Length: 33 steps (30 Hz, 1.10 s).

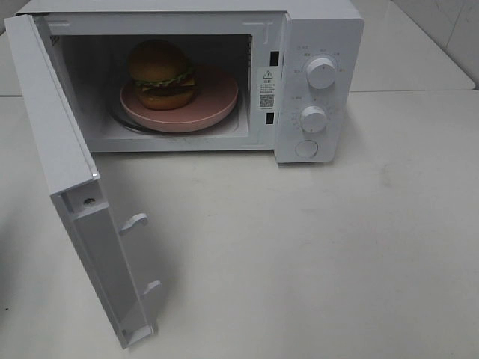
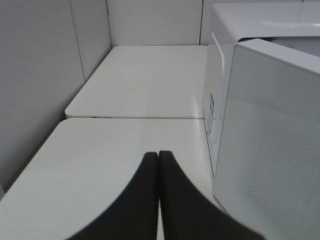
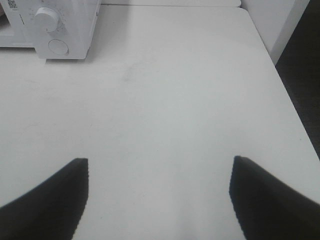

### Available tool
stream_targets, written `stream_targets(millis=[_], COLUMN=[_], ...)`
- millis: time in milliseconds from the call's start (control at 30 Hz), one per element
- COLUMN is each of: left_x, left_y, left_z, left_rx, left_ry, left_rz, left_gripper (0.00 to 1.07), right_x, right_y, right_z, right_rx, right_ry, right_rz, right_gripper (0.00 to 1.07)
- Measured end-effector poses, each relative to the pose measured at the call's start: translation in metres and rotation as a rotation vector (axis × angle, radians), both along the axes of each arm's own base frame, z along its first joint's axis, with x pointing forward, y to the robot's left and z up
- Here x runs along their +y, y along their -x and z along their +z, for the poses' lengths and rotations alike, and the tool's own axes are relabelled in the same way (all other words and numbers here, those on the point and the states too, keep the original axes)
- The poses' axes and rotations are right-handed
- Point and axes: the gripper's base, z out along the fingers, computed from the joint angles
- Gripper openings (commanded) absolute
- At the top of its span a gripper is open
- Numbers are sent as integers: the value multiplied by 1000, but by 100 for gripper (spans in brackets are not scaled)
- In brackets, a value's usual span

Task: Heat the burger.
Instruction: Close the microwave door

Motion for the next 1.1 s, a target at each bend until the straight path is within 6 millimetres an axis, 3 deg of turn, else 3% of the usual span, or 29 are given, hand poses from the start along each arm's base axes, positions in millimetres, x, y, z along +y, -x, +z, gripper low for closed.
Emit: stream_targets(millis=[133,533,700,833,1100], left_x=[-8,-31,-55,-71,-87], left_y=[-14,-34,-42,-45,-46], left_z=[-15,-34,-35,-38,-52], left_rx=[34,-9,-5,13,74], left_ry=[30,77,96,128,193], left_rz=[-91,-351,-458,-483,-441], left_gripper=[0,0,0,0,0], right_x=[0,0,0,0,0], right_y=[0,0,0,0,0], right_z=[0,0,0,0,0], right_rx=[0,0,0,0,0], right_ry=[0,0,0,0,0], right_rz=[0,0,0,0,0], right_gripper=[76,76,76,76,76])
